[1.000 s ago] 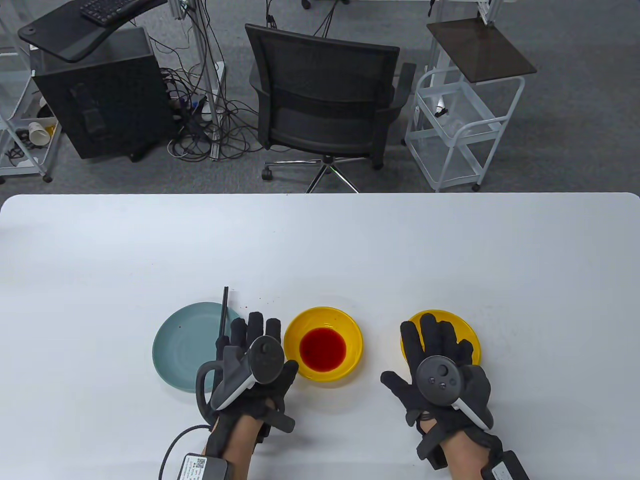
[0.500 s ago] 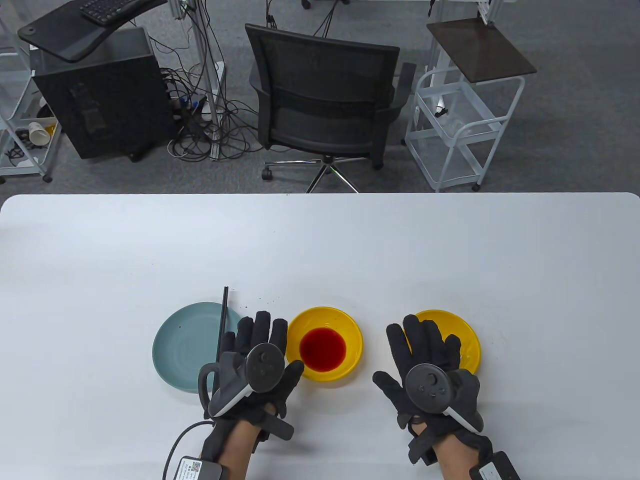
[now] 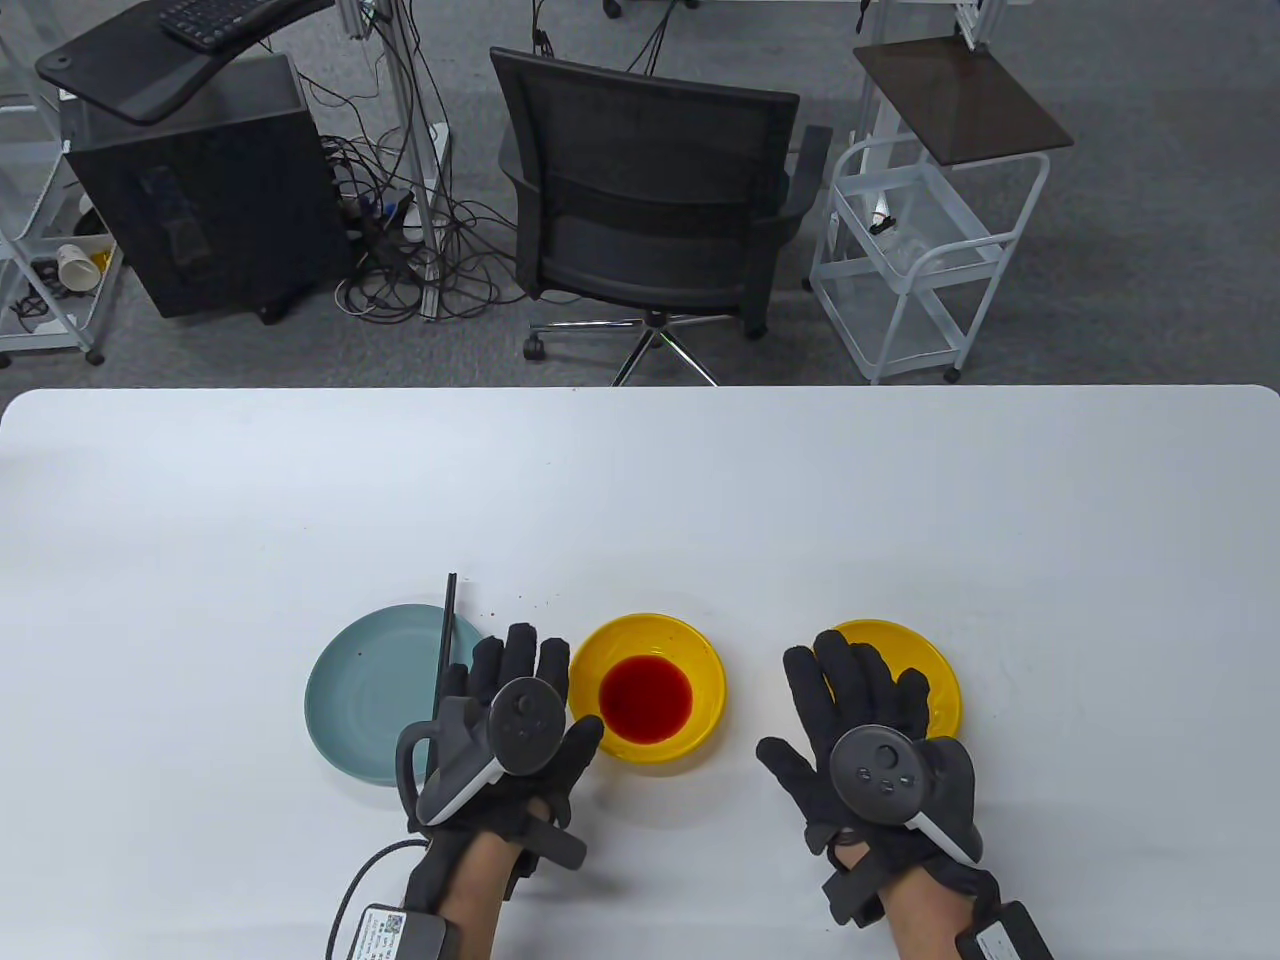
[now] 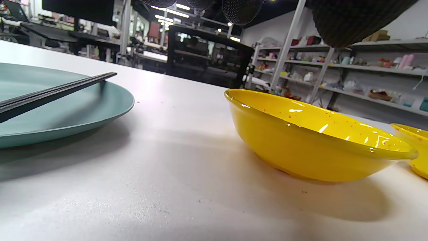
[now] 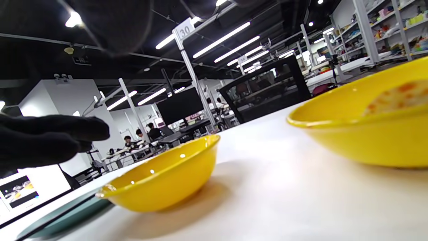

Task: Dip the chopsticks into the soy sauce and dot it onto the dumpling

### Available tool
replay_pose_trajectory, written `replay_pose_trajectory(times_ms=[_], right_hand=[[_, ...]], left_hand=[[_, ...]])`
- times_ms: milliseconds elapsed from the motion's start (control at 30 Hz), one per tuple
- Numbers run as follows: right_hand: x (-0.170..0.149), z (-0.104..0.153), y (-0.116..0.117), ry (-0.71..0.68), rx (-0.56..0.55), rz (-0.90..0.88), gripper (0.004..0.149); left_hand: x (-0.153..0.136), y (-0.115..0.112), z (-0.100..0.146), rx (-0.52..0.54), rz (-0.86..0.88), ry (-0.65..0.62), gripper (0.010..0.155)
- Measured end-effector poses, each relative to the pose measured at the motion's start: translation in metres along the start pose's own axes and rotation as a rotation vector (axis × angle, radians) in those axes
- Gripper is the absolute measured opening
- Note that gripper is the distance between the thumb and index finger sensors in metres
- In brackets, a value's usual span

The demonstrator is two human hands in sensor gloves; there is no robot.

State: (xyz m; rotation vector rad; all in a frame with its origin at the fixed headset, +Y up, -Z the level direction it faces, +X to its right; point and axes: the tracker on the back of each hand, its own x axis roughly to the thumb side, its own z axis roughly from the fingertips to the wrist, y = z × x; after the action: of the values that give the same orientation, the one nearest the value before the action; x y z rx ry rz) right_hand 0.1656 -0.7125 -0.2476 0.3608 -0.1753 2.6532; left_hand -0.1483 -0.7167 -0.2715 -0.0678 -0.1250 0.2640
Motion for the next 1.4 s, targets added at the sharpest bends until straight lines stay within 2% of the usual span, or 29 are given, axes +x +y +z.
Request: replay_pose_trajectory(times_ms=[200, 433, 800, 1033, 1400], right_hand=[[0.0012, -0.0017, 0.001, -0.014, 0.027, -0.022, 0.081], [0.0057, 0.0019, -0.0052, -0.027, -0.004, -0.037, 0.081], [0.0025, 0.0005, -0.0058, -0.02, 0.02, -0.06, 0.08], [0.0042, 0.0018, -0.0076, -0.028, 0.013, -0.06, 0.08], [0.0031, 0.0016, -0.0074, -0.023, 0.016, -0.065, 0.08]], left_hand=[[-0.0029, 0.0009, -0.0012, -0.005, 0.017, 0.007, 0.084], [-0.005, 0.0021, 0.0026, 0.006, 0.014, 0.007, 0.084], [-0.0071, -0.0004, -0.0001, -0.026, 0.017, 0.027, 0.083], [-0.0076, 0.0025, 0.0021, 0.005, 0.03, 0.021, 0.083], [-0.0081, 0.0021, 0.0013, -0.006, 0.026, 0.025, 0.083]])
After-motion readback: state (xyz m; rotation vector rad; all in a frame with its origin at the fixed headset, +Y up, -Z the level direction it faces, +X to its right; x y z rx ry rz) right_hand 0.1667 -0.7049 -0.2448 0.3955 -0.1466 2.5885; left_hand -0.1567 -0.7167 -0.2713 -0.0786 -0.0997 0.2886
